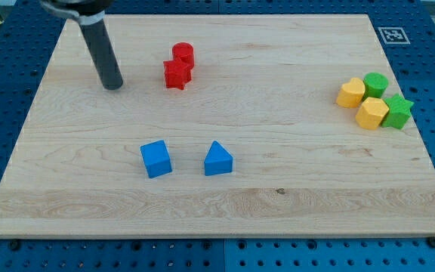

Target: Adjust the red star below the red circle

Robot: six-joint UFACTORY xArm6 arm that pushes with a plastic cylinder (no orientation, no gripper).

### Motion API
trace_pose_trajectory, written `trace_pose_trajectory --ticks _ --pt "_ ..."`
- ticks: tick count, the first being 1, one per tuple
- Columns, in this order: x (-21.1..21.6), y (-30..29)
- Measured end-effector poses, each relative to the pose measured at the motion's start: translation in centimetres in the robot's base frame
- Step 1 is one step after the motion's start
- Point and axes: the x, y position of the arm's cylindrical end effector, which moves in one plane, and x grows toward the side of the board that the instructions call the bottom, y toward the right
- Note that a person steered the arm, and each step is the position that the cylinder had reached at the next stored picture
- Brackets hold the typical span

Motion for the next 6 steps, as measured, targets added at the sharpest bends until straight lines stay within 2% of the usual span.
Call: trace_pose_trajectory --ticks 2,4,6 --pt "-1.1 0.0" --pt "0.0 7.4" --pt "1.6 9.1"
